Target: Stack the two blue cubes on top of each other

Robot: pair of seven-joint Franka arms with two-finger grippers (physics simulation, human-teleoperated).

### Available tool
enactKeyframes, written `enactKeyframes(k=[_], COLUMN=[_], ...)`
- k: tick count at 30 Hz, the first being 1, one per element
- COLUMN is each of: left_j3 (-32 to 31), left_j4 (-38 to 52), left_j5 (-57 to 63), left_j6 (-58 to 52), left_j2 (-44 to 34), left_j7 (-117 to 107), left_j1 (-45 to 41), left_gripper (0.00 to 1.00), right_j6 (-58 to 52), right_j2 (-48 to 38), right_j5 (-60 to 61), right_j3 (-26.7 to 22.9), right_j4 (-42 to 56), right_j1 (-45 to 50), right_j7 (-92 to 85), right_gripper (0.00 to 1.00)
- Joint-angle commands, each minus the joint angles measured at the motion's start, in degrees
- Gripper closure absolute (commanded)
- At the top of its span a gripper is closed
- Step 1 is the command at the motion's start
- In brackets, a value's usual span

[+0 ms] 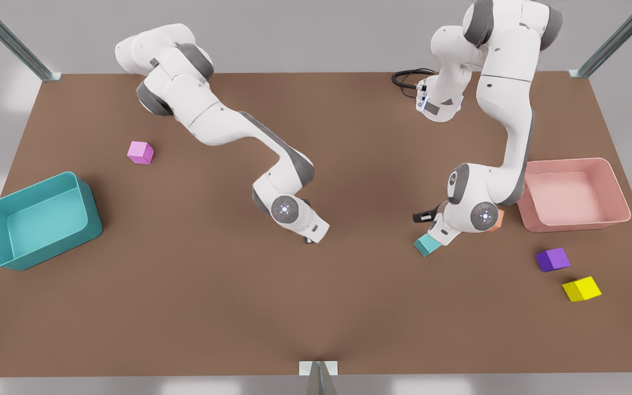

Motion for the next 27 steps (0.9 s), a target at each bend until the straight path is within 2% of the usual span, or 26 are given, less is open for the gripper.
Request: enactKeyframes(k=[1, 3, 4, 5, 6, 11, 15, 17, 19, 22, 24, 27], left_j3=[0.01, 0.62, 0.88, 0.88, 0.88, 0.88, 0.88, 0.88, 0.88, 0.88, 0.88, 0.88], left_j4=[0.40, 1.20, 1.20, 1.29, 1.29, 1.29, 1.29, 1.29, 1.29, 1.29, 1.29, 1.29], left_j5=[-1.47, -1.47, -1.47, -1.56, -1.56, -1.47, -1.38, -1.29, -1.29, -1.20, -1.12, -1.12], left_j6=[12.21, 14.33, 14.41, 14.50, 14.68, 14.94, 14.94, 15.03, 16.52, 16.52, 16.70, 18.19], left_j2=[1.83, 4.03, 4.21, 4.29, 4.29, 5.52, 7.11, 7.63, 8.34, 9.39, 9.92, 10.18], left_j7=[-33.13, -33.21, -33.21, -33.30, -33.30, -33.21, -33.13, -33.13, -33.13, -33.04, -32.78, -32.86], left_j1=[-0.20, 0.32, 0.15, 0.06, -0.03, -0.29, 0.06, -0.03, 0.15, 0.24, 0.24, 0.32], left_gripper=[0.00, 0.00, 0.00, 0.00, 0.00, 0.00, 0.00, 0.00, 0.00, 0.00, 0.00, 0.00], right_j6=[11.07, 13.09, 13.88, 14.41, 14.41, 13.71, 5.45, -6.04, -16.60, -20.65, -24.61, -31.90], right_j2=[1.82, 2.88, 3.14, 3.32, 3.41, 2.97, -1.86, -7.31, -10.04, -11.97, -13.99, -26.47], right_j5=[-1.76, -1.85, -1.85, -1.85, -1.85, -1.85, -1.76, -1.76, -1.76, -7.82, -10.55, -9.85], right_j3=[-0.28, -0.28, -0.28, -0.28, -0.28, -0.28, -0.11, -0.19, -0.11, -0.19, -0.11, 0.68], right_j4=[0.23, 0.32, 0.32, 0.49, 0.85, 1.29, 0.41, -1.09, -1.09, -0.21, -0.12, -0.12], right_j1=[1.72, 2.34, 2.34, 2.42, 2.34, 1.99, -1.18, -7.84, -21.37, -33.43, -36.69, -35.81], right_j7=[57.84, 57.93, 58.02, 57.93, 57.93, 57.58, 56.79, 50.83, 39.84, 33.50, 31.92, 33.41], right_gripper=[0.42, 0.40, 0.25, 0.03, 0.00, 0.00, 0.00, 0.00, 0.00, 0.00, 0.00, 0.00])
